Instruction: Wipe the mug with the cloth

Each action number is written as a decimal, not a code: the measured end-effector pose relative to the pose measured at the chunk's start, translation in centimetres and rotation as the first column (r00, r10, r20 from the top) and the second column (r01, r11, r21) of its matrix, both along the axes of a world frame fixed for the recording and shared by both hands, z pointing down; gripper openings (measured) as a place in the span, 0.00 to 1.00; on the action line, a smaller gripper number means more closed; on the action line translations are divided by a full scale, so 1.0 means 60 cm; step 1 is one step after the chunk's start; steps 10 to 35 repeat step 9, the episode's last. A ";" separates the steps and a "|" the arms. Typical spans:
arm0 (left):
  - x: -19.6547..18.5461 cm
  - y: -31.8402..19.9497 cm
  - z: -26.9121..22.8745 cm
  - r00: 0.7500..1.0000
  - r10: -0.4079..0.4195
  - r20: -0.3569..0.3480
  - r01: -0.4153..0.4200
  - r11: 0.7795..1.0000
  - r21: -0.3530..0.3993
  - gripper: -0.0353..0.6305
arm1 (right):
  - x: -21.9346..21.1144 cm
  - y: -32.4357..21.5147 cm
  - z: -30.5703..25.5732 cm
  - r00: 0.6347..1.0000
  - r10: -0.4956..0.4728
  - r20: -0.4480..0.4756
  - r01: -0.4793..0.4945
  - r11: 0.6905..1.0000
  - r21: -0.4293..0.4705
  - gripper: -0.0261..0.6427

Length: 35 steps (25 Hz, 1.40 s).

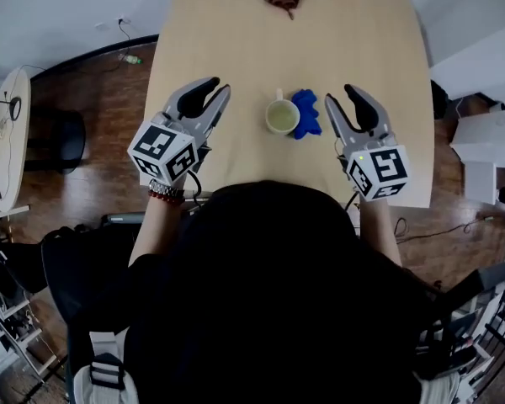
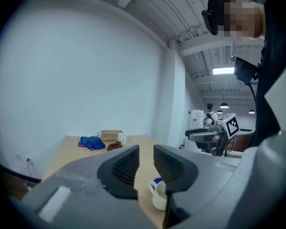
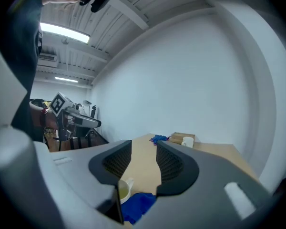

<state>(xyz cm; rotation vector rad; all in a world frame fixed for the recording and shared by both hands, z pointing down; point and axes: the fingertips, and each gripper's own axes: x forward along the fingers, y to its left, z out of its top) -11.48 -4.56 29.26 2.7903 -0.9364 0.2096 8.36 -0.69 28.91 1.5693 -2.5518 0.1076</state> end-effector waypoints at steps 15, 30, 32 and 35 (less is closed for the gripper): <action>0.026 0.015 -0.024 0.999 0.047 0.025 -0.048 0.998 0.040 0.19 | 0.000 0.011 -0.010 1.000 -0.011 -0.024 0.011 1.000 0.012 0.29; 0.026 0.015 -0.024 0.999 0.047 0.025 -0.048 0.998 0.040 0.19 | 0.000 0.011 -0.010 1.000 -0.011 -0.024 0.011 1.000 0.012 0.29; 0.026 0.015 -0.024 0.999 0.047 0.025 -0.048 0.998 0.040 0.19 | 0.000 0.011 -0.010 1.000 -0.011 -0.024 0.011 1.000 0.012 0.29; 0.026 0.015 -0.024 0.999 0.047 0.025 -0.048 0.998 0.040 0.19 | 0.000 0.011 -0.010 1.000 -0.011 -0.024 0.011 1.000 0.012 0.29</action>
